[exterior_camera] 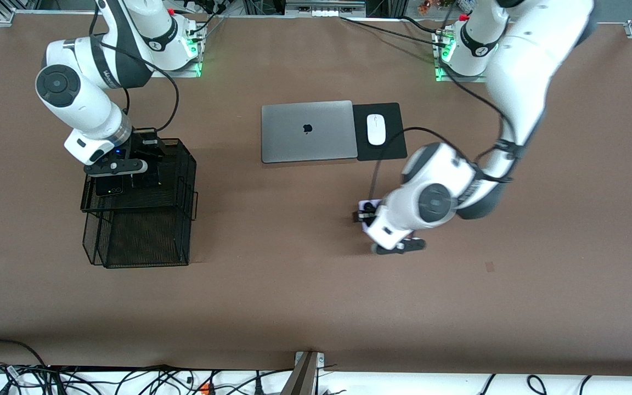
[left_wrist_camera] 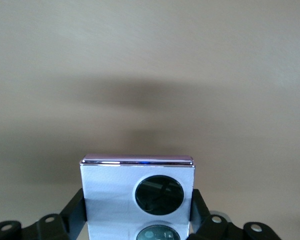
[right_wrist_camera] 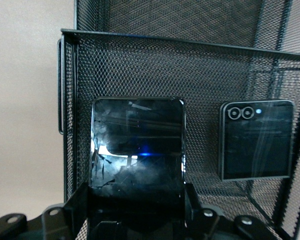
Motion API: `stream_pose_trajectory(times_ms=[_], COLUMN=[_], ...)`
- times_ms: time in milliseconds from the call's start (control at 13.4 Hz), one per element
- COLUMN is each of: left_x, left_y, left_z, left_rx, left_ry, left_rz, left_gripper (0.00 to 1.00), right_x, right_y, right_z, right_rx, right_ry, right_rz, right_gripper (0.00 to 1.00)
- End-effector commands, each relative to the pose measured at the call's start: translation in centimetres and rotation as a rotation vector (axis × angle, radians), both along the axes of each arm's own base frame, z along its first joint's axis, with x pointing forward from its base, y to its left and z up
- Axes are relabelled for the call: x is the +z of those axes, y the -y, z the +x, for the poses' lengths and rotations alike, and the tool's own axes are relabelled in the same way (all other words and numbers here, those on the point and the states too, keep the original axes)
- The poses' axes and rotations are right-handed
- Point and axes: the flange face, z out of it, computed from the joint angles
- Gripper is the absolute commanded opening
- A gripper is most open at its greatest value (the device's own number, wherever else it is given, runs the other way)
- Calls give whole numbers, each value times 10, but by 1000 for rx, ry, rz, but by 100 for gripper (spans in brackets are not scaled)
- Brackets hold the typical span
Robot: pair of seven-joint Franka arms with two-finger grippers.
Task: Place phones with both arms
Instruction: 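Set the white phone beside the laptop with the left gripper and release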
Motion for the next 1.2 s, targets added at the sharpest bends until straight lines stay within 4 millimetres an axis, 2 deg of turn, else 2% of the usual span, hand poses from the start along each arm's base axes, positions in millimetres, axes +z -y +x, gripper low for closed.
stream_pose_trajectory(times_ms=[0, 75, 300, 449, 524, 599, 674, 749, 899, 974, 1123], left_x=[-14, -25, -44, -60, -64, -65, -68, -69, -80, -85, -87], left_y=[55, 71, 94, 117, 122, 127, 134, 138, 133, 131, 129], left_z=[-9, -16, -19, -40, -46, -51, -58, -63, -65, -68, -67], left_rx=[16, 30, 118, 94, 81, 72, 51, 24, -64, -109, -140], left_ry=[43, 61, 116, 103, 97, 95, 95, 104, 129, 134, 137], left_rz=[60, 58, -1, 6, 12, 14, 18, 27, 65, 77, 78], left_gripper=[20, 20, 20, 20, 20, 20, 20, 20, 20, 20, 27], right_x=[-9, -13, -30, -34, -37, -38, -37, -34, -21, -10, 15], right_y=[1, 1, 4, 5, 5, 5, 6, 5, 4, 3, 1], right_z=[2, 4, 10, 12, 14, 16, 18, 20, 28, 33, 44], right_rx=[5, 4, -3, -7, -7, -13, -34, -40, -35, -36, -40], right_ry=[28, 37, 42, 48, 56, 61, 60, 60, 70, 61, 31], right_rz=[19, 20, 16, 17, 17, 20, 31, 41, 44, 42, 34], right_gripper=[64, 65, 65, 65, 66, 76, 100, 100, 100, 100, 100])
